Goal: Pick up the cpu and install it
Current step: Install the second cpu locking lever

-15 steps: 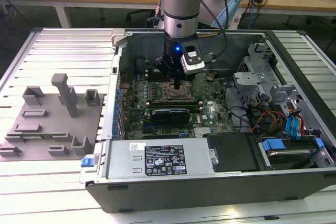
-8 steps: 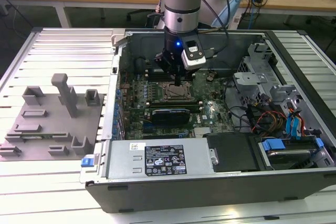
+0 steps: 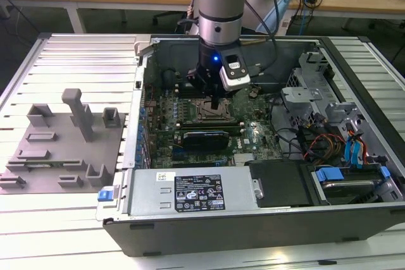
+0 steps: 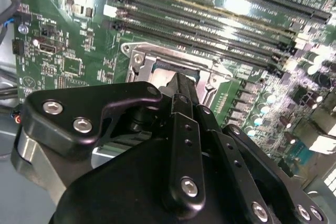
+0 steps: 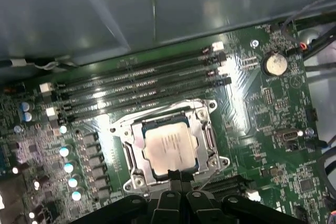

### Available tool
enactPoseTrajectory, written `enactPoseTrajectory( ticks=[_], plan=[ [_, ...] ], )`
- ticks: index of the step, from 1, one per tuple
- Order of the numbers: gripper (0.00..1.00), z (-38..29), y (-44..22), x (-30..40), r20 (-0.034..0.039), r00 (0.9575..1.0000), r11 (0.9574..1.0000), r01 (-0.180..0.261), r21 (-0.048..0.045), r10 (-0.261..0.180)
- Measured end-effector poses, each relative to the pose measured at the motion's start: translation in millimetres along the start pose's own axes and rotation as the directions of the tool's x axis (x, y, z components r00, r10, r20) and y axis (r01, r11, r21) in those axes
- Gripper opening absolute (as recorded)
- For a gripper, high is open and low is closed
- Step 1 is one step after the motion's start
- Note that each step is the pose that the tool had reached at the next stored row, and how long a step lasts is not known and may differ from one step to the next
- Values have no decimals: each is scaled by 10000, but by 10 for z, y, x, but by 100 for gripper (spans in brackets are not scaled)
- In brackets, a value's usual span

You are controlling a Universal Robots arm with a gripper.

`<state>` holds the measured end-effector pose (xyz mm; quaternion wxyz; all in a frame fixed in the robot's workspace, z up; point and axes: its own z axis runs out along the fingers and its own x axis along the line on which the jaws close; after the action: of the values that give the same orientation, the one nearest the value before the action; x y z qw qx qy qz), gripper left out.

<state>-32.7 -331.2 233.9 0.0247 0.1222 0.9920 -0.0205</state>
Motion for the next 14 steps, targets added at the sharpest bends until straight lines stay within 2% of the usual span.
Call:
enactPoseTrajectory(
  ticks=[7,14],
  plan=[
    [11,4,-99,-25,0,10000,10000,1,0,-1],
    [11,-27,-108,-32,-7,10000,10000,1,2,-1]
  ],
)
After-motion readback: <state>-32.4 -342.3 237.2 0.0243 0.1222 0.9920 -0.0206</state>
